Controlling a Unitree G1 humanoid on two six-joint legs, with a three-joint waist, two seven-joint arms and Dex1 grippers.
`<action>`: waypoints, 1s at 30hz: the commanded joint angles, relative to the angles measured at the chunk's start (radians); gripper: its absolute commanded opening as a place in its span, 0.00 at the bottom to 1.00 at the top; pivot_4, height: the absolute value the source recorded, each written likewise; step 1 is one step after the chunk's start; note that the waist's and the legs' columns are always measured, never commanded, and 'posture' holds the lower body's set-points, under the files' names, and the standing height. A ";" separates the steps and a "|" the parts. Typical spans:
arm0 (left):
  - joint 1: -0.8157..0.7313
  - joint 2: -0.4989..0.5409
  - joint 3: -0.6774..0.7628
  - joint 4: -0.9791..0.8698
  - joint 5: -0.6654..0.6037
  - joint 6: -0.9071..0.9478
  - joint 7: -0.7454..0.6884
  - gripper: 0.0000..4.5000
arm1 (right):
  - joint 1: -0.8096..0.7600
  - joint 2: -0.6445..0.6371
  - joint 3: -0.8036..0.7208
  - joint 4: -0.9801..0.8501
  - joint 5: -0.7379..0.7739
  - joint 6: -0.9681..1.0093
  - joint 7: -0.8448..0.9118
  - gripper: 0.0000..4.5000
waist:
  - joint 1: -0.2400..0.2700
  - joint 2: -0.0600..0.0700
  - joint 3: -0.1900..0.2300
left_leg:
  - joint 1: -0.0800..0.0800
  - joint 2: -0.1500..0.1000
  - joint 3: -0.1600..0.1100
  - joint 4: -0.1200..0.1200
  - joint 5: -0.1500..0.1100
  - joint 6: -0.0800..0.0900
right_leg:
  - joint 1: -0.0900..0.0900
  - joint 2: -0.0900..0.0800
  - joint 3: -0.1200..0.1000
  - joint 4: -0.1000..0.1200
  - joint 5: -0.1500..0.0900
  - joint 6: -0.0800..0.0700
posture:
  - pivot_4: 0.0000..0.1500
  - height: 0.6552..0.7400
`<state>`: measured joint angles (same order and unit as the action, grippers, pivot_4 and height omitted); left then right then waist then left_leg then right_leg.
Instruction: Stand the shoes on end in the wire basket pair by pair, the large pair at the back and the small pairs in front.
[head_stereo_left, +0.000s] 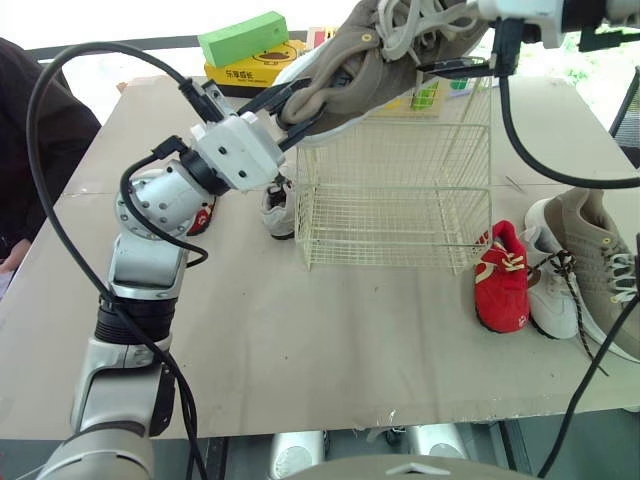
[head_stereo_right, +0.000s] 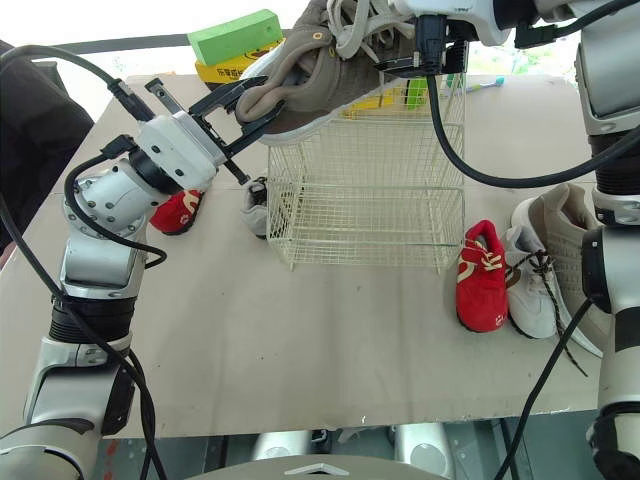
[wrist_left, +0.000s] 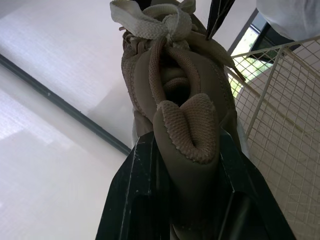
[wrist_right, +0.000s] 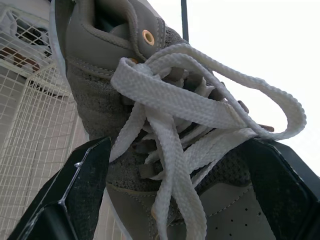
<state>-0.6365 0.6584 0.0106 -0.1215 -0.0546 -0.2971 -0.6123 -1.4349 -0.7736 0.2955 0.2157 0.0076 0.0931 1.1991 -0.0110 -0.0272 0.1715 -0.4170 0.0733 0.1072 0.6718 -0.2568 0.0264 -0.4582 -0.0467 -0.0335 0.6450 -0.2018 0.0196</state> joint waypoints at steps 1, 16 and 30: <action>-0.040 0.003 0.039 -0.006 -0.009 0.012 0.014 0.15 | -0.043 -0.027 -0.097 -0.065 0.066 0.023 0.047 0.88 | 0.002 0.001 0.000 | 0.000 0.000 0.000 0.000 0.000 0.000 | 0.000 0.000 0.000 0.000 0.000 0.000 | 1.00 1.00; -0.079 -0.006 -0.027 -0.029 0.038 -0.049 -0.043 0.15 | -0.061 0.028 -0.069 0.053 -0.047 -0.132 0.026 0.88 | 0.001 0.001 0.000 | 0.001 0.000 0.000 0.006 0.001 -0.001 | 0.000 0.000 0.001 0.007 0.000 0.000 | 1.00 1.00; -0.140 0.029 0.005 0.016 0.134 -0.307 -0.012 0.15 | -0.081 0.073 -0.010 0.203 -0.150 -0.260 0.066 0.10 | 0.000 0.002 0.001 | 0.001 0.000 0.000 0.009 0.001 -0.001 | 0.000 0.000 0.001 0.012 0.000 0.000 | 1.00 1.00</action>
<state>-0.7181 0.6854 -0.0275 -0.0558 0.1064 -0.5192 -0.6715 -1.4904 -0.6985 0.3107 0.4366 -0.1399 -0.1714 1.2724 -0.0108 -0.0247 0.1730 -0.4160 0.0734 0.1069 0.6806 -0.2560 0.0252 -0.4584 -0.0467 -0.0323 0.6567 -0.2020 0.0194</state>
